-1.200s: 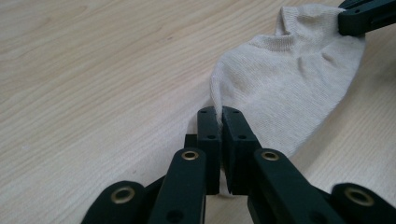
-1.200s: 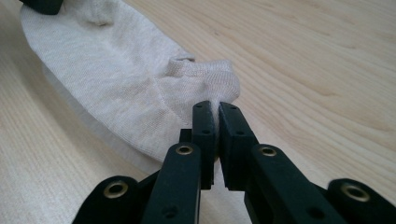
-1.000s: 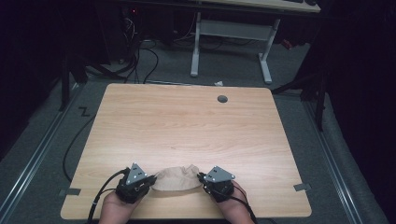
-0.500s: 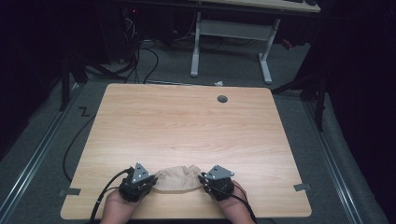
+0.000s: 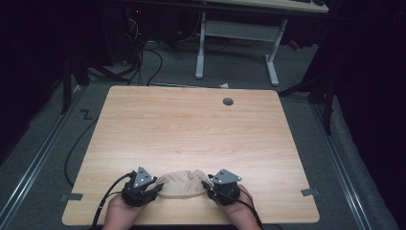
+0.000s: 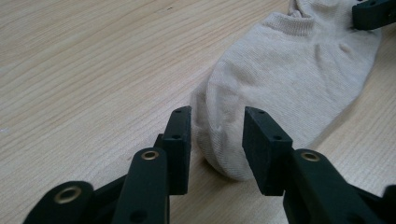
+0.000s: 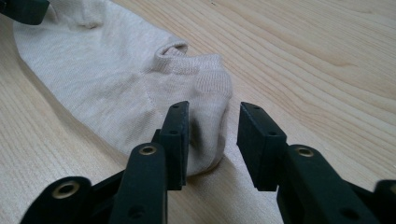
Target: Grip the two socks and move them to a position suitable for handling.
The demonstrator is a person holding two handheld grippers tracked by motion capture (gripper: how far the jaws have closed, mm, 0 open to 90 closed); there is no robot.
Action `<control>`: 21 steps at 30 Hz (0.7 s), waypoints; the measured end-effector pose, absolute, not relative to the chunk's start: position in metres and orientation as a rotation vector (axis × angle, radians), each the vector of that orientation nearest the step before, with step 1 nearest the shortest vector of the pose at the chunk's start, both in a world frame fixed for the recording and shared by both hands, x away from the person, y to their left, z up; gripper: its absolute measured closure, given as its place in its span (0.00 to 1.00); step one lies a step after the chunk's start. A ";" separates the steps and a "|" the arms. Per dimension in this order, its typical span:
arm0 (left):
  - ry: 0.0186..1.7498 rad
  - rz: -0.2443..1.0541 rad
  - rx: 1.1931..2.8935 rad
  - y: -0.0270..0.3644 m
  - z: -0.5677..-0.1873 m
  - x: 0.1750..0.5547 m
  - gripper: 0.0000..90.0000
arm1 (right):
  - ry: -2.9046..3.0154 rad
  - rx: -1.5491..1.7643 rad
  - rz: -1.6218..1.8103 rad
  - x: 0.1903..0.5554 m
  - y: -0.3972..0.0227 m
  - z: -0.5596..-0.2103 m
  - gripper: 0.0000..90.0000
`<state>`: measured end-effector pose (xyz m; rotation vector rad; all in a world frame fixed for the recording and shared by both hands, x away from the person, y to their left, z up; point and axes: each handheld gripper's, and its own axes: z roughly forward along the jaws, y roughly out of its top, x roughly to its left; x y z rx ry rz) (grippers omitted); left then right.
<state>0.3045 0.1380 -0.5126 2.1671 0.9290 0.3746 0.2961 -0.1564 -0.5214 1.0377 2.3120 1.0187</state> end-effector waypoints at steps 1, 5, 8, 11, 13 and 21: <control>0.930 0.372 2.164 0.138 -0.513 0.305 0.69 | 2.311 1.041 1.020 0.296 -0.157 -0.522 0.70; 0.929 0.367 2.160 0.138 -0.513 0.305 0.66 | 2.307 1.046 1.023 0.297 -0.157 -0.522 0.68; 0.929 0.362 2.156 0.138 -0.513 0.306 0.65 | 2.308 1.051 1.035 0.298 -0.157 -0.522 0.67; 0.928 0.363 2.153 0.138 -0.513 0.307 0.64 | 2.305 1.050 1.042 0.298 -0.158 -0.522 0.66; 0.928 0.365 2.147 0.139 -0.512 0.308 0.63 | 2.299 1.057 1.049 0.299 -0.158 -0.522 0.66; 0.950 0.367 2.104 0.151 -0.508 0.316 0.59 | 2.269 1.090 1.076 0.304 -0.166 -0.520 0.65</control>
